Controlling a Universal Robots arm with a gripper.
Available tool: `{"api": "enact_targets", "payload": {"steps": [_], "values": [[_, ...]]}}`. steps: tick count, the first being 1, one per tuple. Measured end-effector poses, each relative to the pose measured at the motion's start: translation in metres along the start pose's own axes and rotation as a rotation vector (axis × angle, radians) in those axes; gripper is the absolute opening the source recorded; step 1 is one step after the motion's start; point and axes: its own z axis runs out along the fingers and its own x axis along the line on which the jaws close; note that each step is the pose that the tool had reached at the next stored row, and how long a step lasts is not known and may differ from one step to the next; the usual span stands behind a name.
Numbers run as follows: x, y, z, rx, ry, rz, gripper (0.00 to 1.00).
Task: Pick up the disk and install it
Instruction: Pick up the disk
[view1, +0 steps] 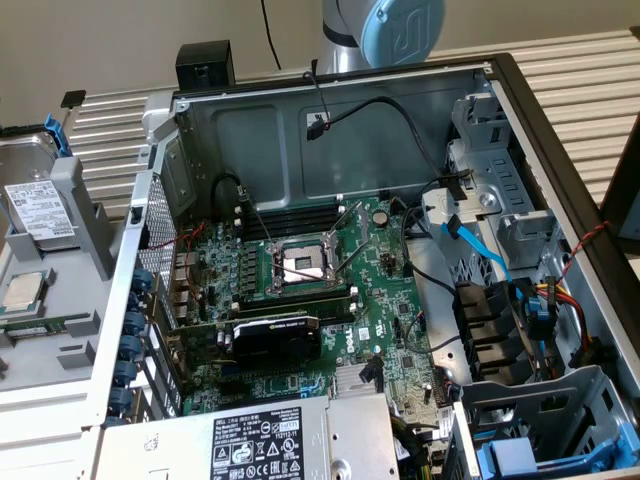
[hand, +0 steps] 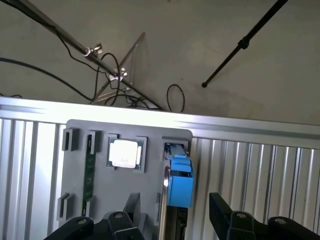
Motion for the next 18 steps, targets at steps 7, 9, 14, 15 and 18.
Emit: {"api": "enact_targets", "payload": {"steps": [7, 9, 14, 15, 18], "values": [[0.004, -0.0003, 0.0071, -0.0181, -0.0111, 0.002, 0.66], [0.004, -0.0008, 0.0088, -0.0230, -0.0174, 0.002, 0.66], [0.004, -0.0011, 0.0153, -0.0246, -0.0297, 0.006, 0.66], [0.004, -0.0011, 0.0167, -0.0253, -0.0316, 0.006, 0.66], [0.003, -0.0010, 0.0204, -0.0292, -0.0356, 0.008, 0.66]]}}
